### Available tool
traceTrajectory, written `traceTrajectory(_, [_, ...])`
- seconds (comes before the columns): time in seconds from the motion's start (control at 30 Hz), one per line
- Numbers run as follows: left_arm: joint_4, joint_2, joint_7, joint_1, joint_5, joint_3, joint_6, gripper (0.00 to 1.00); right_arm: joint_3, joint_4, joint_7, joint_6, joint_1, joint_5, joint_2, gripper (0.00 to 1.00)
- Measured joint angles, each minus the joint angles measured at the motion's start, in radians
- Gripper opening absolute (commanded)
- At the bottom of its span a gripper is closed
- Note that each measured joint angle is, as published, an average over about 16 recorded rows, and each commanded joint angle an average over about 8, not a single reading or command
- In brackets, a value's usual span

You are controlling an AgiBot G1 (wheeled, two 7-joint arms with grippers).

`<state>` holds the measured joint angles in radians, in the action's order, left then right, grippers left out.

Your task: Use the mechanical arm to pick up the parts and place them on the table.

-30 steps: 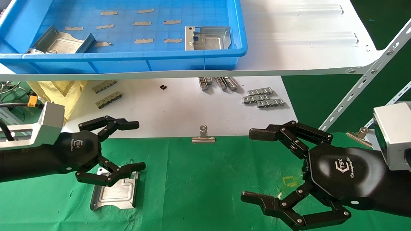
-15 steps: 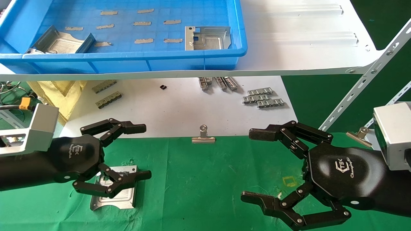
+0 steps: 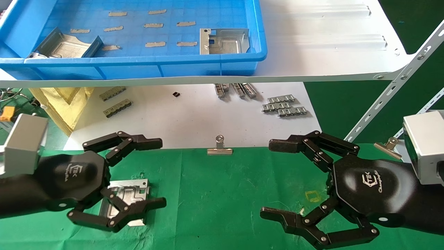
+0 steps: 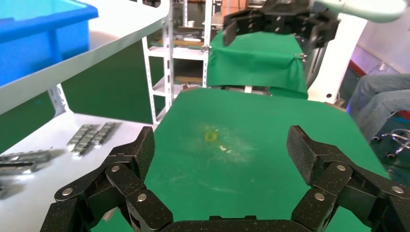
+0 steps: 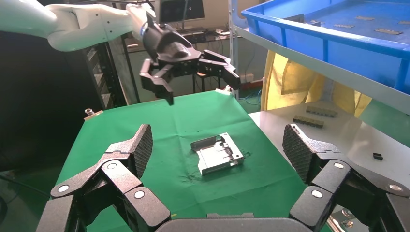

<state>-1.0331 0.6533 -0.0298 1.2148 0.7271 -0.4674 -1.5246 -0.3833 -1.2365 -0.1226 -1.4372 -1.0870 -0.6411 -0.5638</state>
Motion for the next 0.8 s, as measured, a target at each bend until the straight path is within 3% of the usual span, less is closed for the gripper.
traceTrajectory(0.5, [-0.218, -0.037, -0.136, -0.122, 0.003, 0.164, 0.025, 1.00, 0.000, 0.000, 0.000, 0.000, 0.000, 0.000, 0.000, 1.00])
traceTrajectory(0.8, [-0.274, -0.047, -0.168, -0.154, 0.003, 0.206, 0.031, 1.00, 0.000, 0.000, 0.000, 0.000, 0.000, 0.000, 0.000, 1.00])
